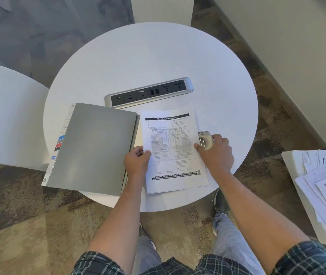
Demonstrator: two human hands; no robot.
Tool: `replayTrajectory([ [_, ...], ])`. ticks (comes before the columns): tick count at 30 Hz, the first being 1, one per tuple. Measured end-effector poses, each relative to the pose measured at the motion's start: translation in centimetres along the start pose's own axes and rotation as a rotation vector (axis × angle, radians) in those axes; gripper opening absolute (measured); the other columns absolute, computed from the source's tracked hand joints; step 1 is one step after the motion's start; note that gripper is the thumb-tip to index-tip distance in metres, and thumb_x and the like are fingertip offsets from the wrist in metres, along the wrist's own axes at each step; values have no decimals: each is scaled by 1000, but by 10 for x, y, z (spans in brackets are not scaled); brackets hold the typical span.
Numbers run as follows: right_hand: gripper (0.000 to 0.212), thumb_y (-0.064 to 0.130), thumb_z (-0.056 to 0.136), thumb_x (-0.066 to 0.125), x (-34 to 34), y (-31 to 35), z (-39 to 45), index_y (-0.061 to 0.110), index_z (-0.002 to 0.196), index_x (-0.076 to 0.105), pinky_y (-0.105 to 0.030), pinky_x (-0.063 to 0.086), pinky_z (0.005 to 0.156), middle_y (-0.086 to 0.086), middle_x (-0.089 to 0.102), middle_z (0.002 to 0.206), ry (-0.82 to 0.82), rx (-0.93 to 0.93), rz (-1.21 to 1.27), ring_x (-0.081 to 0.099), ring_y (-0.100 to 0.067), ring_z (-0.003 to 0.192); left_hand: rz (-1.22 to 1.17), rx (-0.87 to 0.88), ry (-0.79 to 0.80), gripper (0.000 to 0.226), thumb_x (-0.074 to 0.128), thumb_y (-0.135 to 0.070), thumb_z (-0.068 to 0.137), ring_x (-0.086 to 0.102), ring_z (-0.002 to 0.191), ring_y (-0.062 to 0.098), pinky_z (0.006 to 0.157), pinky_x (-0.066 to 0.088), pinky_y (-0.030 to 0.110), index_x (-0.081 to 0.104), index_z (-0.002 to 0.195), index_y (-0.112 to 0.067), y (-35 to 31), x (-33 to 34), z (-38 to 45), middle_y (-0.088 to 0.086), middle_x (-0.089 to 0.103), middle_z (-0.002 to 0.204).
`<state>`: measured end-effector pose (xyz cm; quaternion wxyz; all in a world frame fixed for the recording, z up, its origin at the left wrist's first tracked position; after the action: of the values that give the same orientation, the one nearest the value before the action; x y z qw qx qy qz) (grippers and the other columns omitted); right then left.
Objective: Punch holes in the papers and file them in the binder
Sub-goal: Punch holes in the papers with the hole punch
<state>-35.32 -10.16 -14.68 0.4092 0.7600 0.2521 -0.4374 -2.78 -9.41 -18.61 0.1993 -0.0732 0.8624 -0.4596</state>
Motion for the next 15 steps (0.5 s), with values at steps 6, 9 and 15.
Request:
replayTrajectory([
  [6,77,67,82,70,3,4,0,15,135,47,-45,47,85,-9,54,130,-16,52,-28,56,-35,116,-75,17,27,11,70,-1,83,72,74,16,69,58,32,74,86,-11,-1,0,-1,6,79,88],
  [9,78,69,81,70,4,4,2,16,132,46,-47,47,87,-9,54,129,-6,81,-4,57,-35,116,-118,15,14,11,67,2,83,70,71,17,64,55,28,70,81,-8,-1,-1,-2,5,77,85],
  [15,73,66,82,71,6,2,7,16,130,46,-46,46,88,-9,55,127,-3,67,2,58,-35,113,-131,-1,80,2,73,-8,85,72,78,20,75,56,36,72,86,-10,2,6,3,4,79,88],
])
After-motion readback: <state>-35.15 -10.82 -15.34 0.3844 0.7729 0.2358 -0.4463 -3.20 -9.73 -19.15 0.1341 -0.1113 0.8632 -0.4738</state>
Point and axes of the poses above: each hand's wrist, its own z-axis towards the middle knuckle, its own x-axis out of the palm, y = z × x, the point moved 9 cm from there along z, towards the middle knuckle
